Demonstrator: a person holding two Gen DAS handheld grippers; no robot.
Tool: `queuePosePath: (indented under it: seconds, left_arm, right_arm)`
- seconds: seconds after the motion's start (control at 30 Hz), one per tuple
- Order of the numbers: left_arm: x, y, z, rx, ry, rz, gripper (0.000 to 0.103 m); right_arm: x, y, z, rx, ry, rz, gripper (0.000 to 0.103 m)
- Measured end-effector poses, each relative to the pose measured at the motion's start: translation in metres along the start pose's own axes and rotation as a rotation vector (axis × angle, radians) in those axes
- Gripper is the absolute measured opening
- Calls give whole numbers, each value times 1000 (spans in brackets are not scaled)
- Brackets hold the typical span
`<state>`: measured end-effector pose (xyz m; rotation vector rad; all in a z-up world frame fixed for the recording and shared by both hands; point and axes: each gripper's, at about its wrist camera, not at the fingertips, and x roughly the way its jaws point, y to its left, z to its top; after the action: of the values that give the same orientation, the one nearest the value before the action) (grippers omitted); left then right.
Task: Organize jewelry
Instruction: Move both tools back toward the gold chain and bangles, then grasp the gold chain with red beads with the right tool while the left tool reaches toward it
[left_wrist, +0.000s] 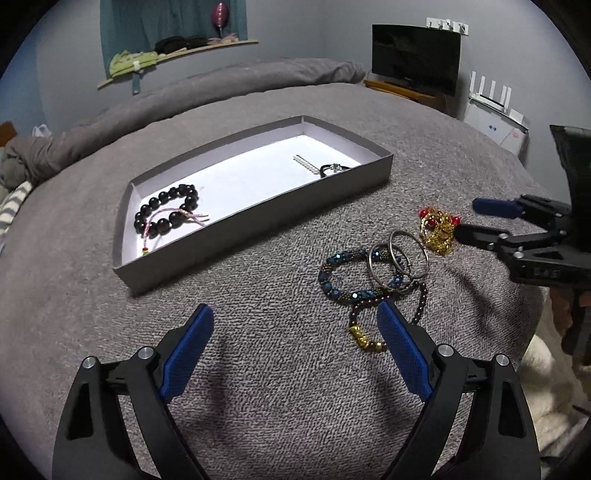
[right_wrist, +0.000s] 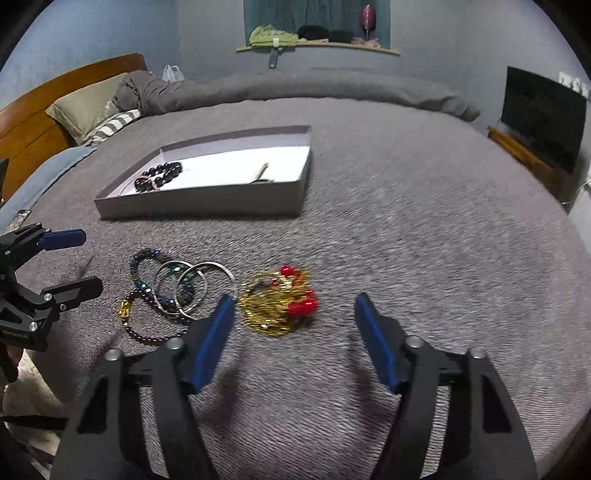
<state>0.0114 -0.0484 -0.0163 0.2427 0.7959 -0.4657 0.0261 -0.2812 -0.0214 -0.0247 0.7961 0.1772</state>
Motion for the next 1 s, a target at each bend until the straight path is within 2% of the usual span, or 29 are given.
queuePosePath:
  seconds: [0.03, 0.1, 0.17, 0.3, 1.0]
  left_arm:
    - [0, 0, 0, -1, 1, -1, 92]
    - [-1, 0, 0, 1, -1, -3, 92]
    - [-2, 0, 0, 3, -2, -5, 92]
    - [-1, 1, 0, 1, -4, -11, 92]
    - [-15, -7, 5, 22, -32, -27, 92]
  right_arm:
    - [3, 2, 0, -5, 9, 3, 56]
    - [7, 2, 0, -4, 21, 7, 41]
    - [10, 1, -1, 1, 23, 3, 40]
    - [13, -1, -1, 0, 27, -23, 23]
    - [-53, -14, 23, 61, -149, 48, 22]
